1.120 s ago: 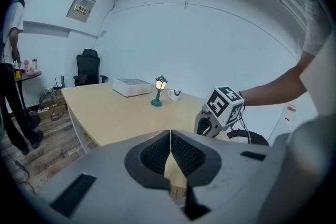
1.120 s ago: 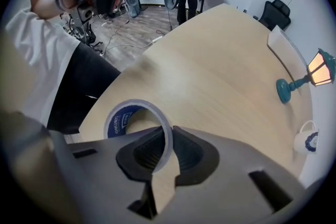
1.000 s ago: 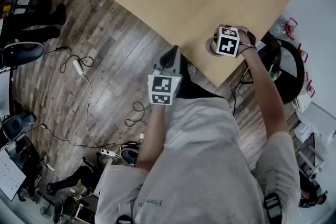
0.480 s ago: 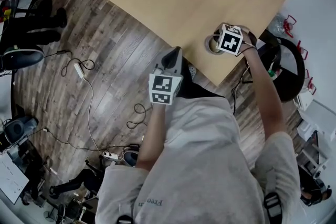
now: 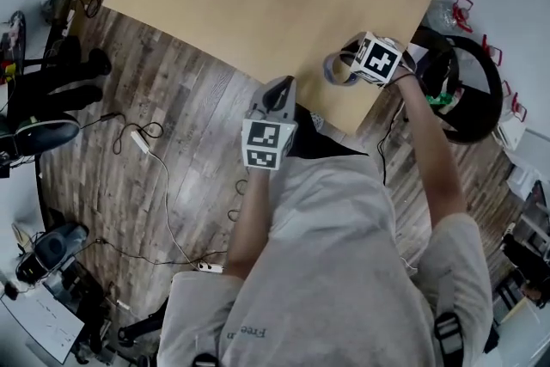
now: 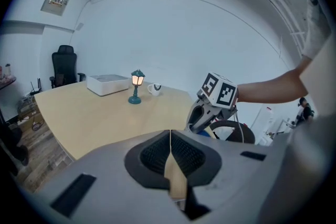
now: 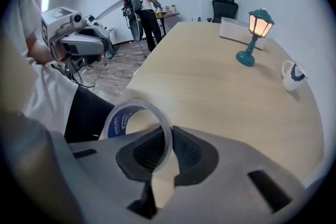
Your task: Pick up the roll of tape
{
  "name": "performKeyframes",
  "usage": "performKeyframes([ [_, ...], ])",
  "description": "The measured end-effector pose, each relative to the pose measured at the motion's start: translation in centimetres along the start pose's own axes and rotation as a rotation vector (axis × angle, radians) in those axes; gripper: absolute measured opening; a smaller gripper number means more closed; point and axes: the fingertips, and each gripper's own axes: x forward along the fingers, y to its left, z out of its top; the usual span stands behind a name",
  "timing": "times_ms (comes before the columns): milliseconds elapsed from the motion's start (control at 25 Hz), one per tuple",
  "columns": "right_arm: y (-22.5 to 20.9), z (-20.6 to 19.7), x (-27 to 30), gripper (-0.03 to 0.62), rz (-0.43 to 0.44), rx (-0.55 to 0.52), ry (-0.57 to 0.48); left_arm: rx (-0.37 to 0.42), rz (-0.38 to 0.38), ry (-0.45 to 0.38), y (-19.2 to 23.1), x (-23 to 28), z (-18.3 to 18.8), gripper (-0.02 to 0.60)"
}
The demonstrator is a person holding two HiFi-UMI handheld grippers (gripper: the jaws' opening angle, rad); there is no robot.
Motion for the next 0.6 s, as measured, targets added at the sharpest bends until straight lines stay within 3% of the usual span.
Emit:
performKeyframes([
  [320, -1.8, -1.8, -3.5, 0.049, -0.059, 0.128, -0.058, 0.065, -0.096, 0.018, -2.4, 3.2, 3.7, 0.006],
  [600, -2.3, -2.8, -6.7, 0.049, -0.121, 0.332, -0.171, 0.110, -0.181, -0.006, -4.7, 6.0, 9.0, 0.006],
])
